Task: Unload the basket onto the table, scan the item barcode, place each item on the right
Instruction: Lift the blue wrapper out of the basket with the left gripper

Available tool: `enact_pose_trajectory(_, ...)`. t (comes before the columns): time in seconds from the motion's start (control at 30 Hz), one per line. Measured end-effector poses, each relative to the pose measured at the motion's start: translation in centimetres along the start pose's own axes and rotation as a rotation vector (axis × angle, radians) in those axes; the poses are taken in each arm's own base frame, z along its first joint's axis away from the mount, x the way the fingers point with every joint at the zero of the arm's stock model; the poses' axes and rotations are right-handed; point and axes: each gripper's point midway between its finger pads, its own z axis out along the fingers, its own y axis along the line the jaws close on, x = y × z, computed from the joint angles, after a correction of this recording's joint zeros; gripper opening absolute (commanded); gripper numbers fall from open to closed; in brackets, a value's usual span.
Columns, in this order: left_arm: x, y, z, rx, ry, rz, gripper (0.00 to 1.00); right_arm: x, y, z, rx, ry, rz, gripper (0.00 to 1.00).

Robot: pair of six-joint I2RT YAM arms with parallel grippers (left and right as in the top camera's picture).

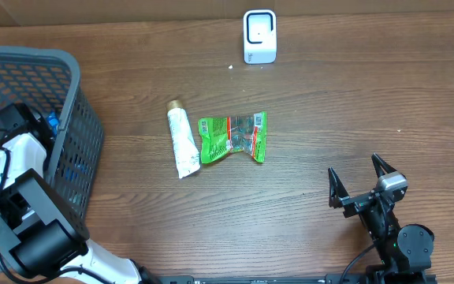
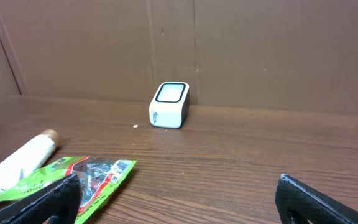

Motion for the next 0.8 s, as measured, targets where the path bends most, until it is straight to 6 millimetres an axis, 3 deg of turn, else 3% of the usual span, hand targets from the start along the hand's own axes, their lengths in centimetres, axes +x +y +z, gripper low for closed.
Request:
enact_pose_trajectory(0.27,0.0,-0.1,-0.2,0.004,-0.001,-0.005,0.04,0.0,0.0,0.0,0.000,0.001,0.000,1.00)
enact_pose_trajectory(0.47,1.7,-0.3,-1.7,0.016,0.117,-0.020,0.04,0.0,0.0,0.0,0.000,0.001,0.001,1.00)
enact_pose_trajectory(0.57,0.4,-0.5,-3.7,0.021,0.113,-0.021,0.04,0.0,0.0,0.0,0.000,0.000,0.000,1.00)
enact_pose_trajectory(0.67,-2.2,-0.8,-6.3,0.029,0.057,-0.020,0.04,0.0,0.0,0.0,0.000,0.000,0.000,1.00)
enact_pose_trajectory(0.8,-4.9,-1.2,-11.4,0.044,-0.048,-0.019,0.04,0.0,0.0,0.0,0.000,0.000,0.000,1.00)
